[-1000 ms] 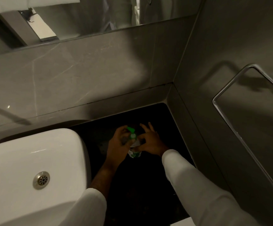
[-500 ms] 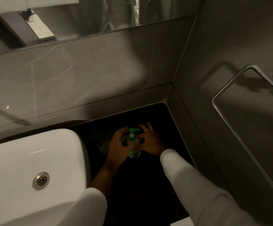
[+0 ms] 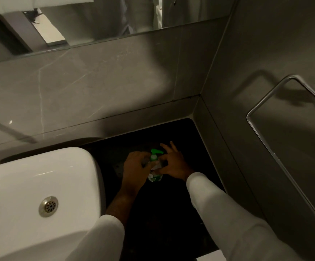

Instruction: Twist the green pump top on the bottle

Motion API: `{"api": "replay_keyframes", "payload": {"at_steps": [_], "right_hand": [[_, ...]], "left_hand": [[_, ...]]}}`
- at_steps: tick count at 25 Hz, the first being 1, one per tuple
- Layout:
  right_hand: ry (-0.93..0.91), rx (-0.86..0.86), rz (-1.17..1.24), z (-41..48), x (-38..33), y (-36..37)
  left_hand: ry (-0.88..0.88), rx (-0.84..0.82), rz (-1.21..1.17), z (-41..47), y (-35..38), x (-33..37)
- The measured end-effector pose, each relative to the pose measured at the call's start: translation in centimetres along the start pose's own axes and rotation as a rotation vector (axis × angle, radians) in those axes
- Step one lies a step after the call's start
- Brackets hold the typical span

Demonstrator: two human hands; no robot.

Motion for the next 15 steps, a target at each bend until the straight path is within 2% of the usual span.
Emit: {"api": "replay_keyframes", "payload": {"at_steps": [2,5,11,15], "right_hand": [[-0.024,-0.017,-0.052,0.2,-0.2,0.2],[-0.024,-0.053,-0.097,0.7,-0.3,0.6],[-0.032,-0.09,-0.168,1.6,0.4,1.0],[0.001,-0.084,-0.112,1.4,0.8,0.7]], "left_hand": [[0.127,0.015,0.141,-0.2,0.2,0.4],[0.177,-0.011,0.217,-0.2,0.2,0.3],[0.302,-0.062,0.127,0.0,-0.5,1.6],[0.207,-0.217,0.122,1.2,-1.1,1.4]]}}
Point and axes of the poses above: each hand's wrist, its own z-axis towards the middle knuckle, its own y-axis out of the palm, x = y × z, the point moved 7 cm from there along z, towards the middle knuckle, and after that the axes turned 3 degrees about -y, right-handed, at the moved point
